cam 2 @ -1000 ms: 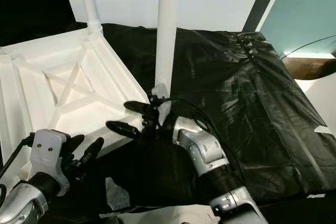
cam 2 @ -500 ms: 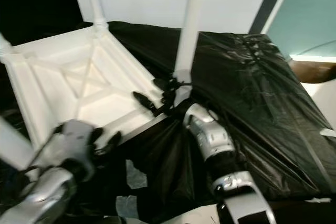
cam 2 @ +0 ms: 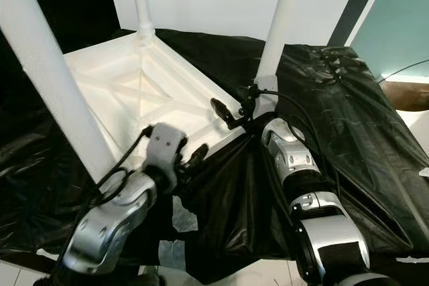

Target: Building children table

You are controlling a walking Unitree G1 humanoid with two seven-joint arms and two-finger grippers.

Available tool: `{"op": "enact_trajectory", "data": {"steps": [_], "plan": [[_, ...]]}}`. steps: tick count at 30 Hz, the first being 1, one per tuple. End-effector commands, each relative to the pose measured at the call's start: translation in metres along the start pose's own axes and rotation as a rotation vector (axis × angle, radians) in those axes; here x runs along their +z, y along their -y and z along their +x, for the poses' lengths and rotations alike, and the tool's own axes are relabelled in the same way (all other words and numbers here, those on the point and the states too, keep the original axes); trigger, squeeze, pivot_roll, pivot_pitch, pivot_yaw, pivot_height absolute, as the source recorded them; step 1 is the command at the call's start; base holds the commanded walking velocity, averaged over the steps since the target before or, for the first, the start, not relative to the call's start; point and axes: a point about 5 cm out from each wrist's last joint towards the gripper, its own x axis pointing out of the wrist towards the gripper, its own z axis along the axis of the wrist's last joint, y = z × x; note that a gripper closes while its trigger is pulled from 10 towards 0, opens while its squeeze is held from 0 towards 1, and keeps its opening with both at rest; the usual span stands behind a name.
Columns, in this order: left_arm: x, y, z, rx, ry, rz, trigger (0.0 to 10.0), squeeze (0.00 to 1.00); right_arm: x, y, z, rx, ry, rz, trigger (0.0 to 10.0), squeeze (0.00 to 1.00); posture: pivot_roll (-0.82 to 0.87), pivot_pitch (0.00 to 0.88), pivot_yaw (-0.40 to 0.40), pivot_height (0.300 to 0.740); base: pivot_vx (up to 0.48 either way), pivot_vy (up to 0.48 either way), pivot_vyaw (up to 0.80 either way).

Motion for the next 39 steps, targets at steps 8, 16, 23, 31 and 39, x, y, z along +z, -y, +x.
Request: {"op": "enact_trajectory", "data": {"steps": [8,16,23,31,39], "plan": [[-0.009,0.006,-0.013,-0.085,-0.034,0.003,10.0,0.00,-0.009,0.013,-0.006,-0.101,-0.033,-0.045,10.0,0.00,0.19,0.038,-0.049,0.740,0.000,0.000,0.00],[-0.024,0.001,-0.069,-0.059,-0.137,-0.036,10.0,0.00,-0.021,0.000,0.004,-0.075,-0.095,-0.018,10.0,0.00,0.23,0.037,-0.065,0.740,0.000,0.000,0.00],[-0.028,0.003,-0.109,-0.099,-0.215,-0.015,10.0,0.00,-0.024,-0.006,0.007,-0.043,-0.122,-0.047,10.0,0.00,0.25,0.045,-0.075,0.740,0.000,0.000,0.00],[-0.023,-0.021,-0.172,-0.081,-0.349,0.084,10.0,0.00,-0.029,-0.008,0.006,-0.017,-0.140,-0.064,10.0,0.00,0.27,0.050,-0.078,0.740,0.000,0.000,0.00],[-0.018,-0.050,-0.203,0.038,-0.400,0.088,10.0,0.00,-0.033,-0.008,0.004,-0.001,-0.154,-0.072,10.0,0.00,0.26,0.056,-0.068,0.740,0.000,0.000,0.00]]}}
